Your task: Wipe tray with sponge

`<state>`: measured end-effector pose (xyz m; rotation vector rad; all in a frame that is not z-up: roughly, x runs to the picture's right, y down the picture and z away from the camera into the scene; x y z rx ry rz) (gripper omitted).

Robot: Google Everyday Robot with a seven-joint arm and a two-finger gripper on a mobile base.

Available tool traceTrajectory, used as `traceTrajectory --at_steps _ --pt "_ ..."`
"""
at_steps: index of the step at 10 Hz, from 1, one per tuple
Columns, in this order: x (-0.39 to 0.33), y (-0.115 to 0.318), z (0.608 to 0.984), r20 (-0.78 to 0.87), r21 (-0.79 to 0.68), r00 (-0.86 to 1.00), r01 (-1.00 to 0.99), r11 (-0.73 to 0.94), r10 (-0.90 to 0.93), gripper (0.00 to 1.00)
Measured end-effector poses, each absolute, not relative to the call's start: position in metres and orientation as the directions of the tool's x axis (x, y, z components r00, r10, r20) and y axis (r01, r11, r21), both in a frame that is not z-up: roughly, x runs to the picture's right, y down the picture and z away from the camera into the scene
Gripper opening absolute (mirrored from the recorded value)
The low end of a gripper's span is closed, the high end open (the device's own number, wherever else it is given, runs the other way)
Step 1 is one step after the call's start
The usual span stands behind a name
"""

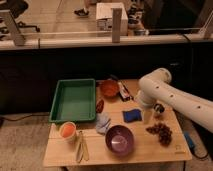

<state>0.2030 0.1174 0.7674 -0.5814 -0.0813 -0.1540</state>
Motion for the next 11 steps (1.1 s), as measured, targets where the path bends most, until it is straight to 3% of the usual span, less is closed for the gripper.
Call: traceTrajectory --at_steps 11 --pt "0.194 0.137 0.839 0.164 -0.569 0.983 0.164 0.806 -0.084 0.80"
